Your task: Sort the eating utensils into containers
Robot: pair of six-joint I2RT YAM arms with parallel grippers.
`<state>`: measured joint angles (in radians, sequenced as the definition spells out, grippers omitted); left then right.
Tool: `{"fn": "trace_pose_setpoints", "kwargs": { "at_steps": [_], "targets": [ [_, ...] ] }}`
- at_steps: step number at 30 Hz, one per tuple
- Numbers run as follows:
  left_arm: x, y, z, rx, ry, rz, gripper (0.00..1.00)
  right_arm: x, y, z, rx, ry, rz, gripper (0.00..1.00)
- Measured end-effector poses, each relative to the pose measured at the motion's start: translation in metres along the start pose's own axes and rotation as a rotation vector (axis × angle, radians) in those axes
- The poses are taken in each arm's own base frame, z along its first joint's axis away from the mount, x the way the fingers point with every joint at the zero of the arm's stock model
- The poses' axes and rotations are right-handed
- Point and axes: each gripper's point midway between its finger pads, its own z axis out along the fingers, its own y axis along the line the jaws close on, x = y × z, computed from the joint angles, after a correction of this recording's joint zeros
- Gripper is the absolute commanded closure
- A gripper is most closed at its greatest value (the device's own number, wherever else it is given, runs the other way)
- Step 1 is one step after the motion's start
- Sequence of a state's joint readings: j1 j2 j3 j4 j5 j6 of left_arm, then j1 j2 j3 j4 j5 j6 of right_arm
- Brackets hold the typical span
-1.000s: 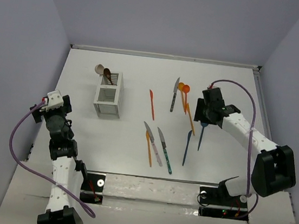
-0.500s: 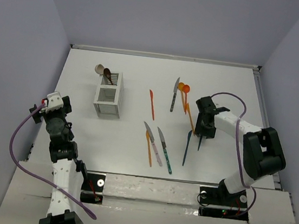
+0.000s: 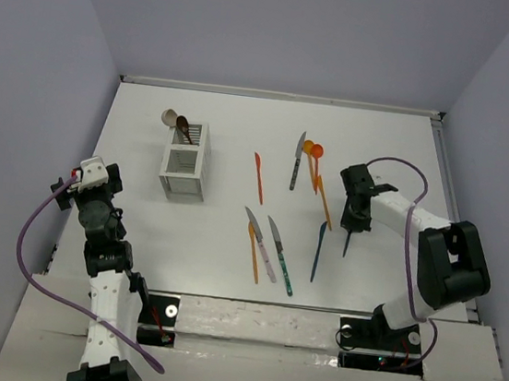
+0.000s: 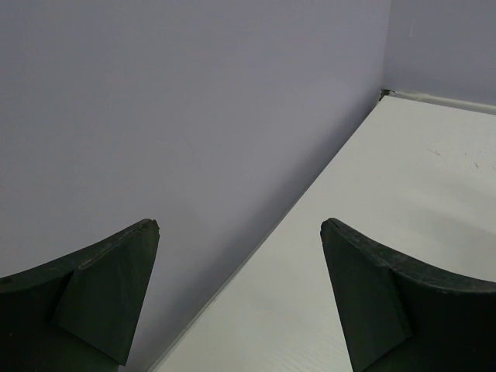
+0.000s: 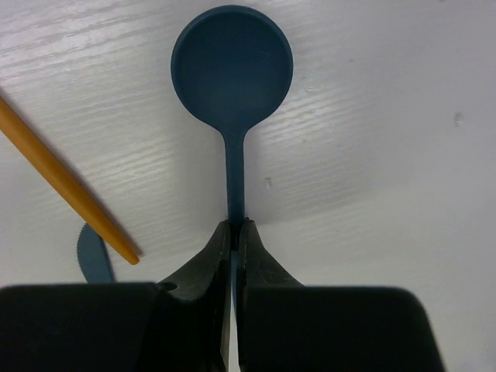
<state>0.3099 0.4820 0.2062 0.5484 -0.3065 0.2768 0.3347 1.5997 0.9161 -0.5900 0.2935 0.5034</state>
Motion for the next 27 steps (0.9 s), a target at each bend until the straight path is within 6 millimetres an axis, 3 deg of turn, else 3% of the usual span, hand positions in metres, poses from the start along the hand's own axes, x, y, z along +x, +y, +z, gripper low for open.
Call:
{"fn": "trace_pose_setpoints", "kwargs": {
  "at_steps": [2,5,7,9,10,11,15,18,19,20,21,22,24,25,27],
  "targets": [
    [0.0,0.0,0.0,0.0,0.0,0.0,0.01,-0.002,-0.008,-0.006,0.022,-0.023,0.003,1.0],
    [0.0,0.0,0.0,0.003,-0.001,0.0,0.01,-0.018,-0.018,-0.034,0.028,-0.106,0.014,1.0],
    [0.0,-0.001,0.0,0.005,-0.001,0.0,0.01,-0.047,-0.017,-0.071,-0.008,-0.225,0.017,1.0],
    [0.0,-0.002,0.0,0.008,0.0,0.0,0.01,-0.088,-0.001,-0.127,-0.089,-0.413,0.019,1.0],
    [0.001,-0.002,0.0,0.009,0.001,0.001,0.01,-0.118,0.026,-0.186,-0.212,-0.6,-0.005,1.0],
    [0.001,-0.002,0.0,0.01,0.003,0.002,0.01,-0.135,0.045,-0.226,-0.307,-0.721,-0.012,1.0],
    [0.005,-0.004,0.001,0.016,0.016,0.005,0.01,-0.152,0.137,-0.389,-0.788,-1.139,-0.109,1.0],
    [0.012,-0.012,0.003,0.057,0.049,0.013,0.01,-0.173,0.199,-0.45,-0.963,-1.314,-0.161,1.0],
    [0.013,-0.016,0.005,0.077,0.063,0.012,0.01,-0.184,0.23,-0.465,-1.023,-1.367,-0.191,1.0],
    [0.011,-0.022,0.007,0.108,0.073,0.012,0.01,-0.195,0.267,-0.472,-1.078,-1.41,-0.233,1.0],
    [0.01,-0.027,0.008,0.136,0.081,0.008,0.01,-0.198,0.288,-0.474,-1.113,-1.429,-0.267,1.0],
    [0.003,-0.035,0.011,0.179,0.084,0.004,0.01,-0.2,0.337,-0.451,-1.144,-1.42,-0.345,1.0],
    [-0.009,-0.056,0.014,0.297,0.074,-0.015,0.01,-0.195,0.378,-0.421,-1.163,-1.385,-0.417,1.0],
    [-0.019,-0.068,0.013,0.369,0.059,-0.03,0.01,-0.19,0.414,-0.391,-1.168,-1.347,-0.476,1.0],
    [-0.031,-0.085,0.008,0.471,0.024,-0.06,0.01,-0.18,0.459,-0.352,-1.184,-1.304,-0.55,1.0]
  ]
}}
